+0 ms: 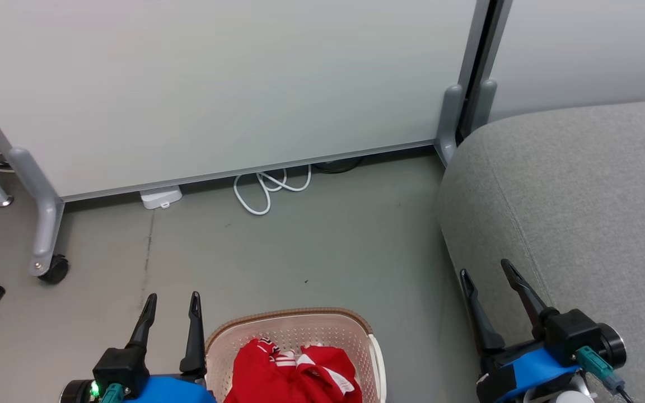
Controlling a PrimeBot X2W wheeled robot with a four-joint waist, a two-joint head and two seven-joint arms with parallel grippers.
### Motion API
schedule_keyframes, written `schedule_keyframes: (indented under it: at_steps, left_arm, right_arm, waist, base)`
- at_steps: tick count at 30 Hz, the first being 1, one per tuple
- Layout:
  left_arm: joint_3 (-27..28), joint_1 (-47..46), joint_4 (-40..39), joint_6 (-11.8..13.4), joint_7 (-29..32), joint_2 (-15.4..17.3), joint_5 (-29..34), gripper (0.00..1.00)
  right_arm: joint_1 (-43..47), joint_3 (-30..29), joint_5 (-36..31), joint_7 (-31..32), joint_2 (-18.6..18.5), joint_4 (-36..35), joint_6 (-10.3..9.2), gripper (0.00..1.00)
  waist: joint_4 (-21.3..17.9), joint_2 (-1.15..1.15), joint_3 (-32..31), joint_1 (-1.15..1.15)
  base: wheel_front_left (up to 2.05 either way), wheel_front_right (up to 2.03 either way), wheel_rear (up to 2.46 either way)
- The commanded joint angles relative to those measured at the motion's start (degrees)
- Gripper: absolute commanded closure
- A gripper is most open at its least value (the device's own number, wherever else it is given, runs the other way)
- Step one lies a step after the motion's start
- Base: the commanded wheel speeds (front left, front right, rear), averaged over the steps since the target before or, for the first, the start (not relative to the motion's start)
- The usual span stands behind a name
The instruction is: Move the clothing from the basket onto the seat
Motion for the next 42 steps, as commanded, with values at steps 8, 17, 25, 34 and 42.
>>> schedule_keyframes:
  at_steps: [8, 17, 25, 34, 42]
  left_arm:
    - [0.7, -2.6, 6.7, 0.7, -0.2, -0.1, -1.6, 0.00]
    - [0.8, -10.5, 17.9, 1.4, 1.5, 1.0, -2.3, 0.00]
    - [0.9, -17.3, 27.1, 2.0, 6.9, 3.6, -2.3, 0.00]
    - [0.9, -22.7, 34.8, 2.5, 10.7, 7.1, -2.2, 0.00]
    - [1.4, -26.3, 38.9, 5.7, 11.9, 9.5, -2.1, 0.00]
  right_arm:
    - [-3.1, 2.6, 0.5, -0.2, -0.2, -1.5, 0.13, 0.00]
    - [-7.1, 6.7, 2.1, -0.2, -0.2, -3.4, 0.12, 0.00]
    - [-10.3, 8.8, 4.2, -0.2, -0.2, -5.5, 0.08, 0.00]
    - [-12.6, 9.9, 7.7, -0.2, -0.2, -7.7, 0.08, 0.00]
    - [-13.7, 11.3, 9.8, -0.2, -0.2, -8.9, 0.08, 0.00]
  waist:
    - [-5.8, 0.00, 6.2, 0.00]
    - [-11.4, 0.00, 14.6, 0.00]
    - [-16.2, 0.00, 22.7, 0.00]
    - [-20.2, 0.00, 30.4, 0.00]
    - [-22.8, 0.00, 35.2, 0.00]
  base:
    - [0.00, 0.00, 0.00]
    - [0.00, 0.00, 0.00]
    - [0.00, 0.00, 0.00]
    - [0.00, 0.00, 0.00]
    - [0.00, 0.00, 0.00]
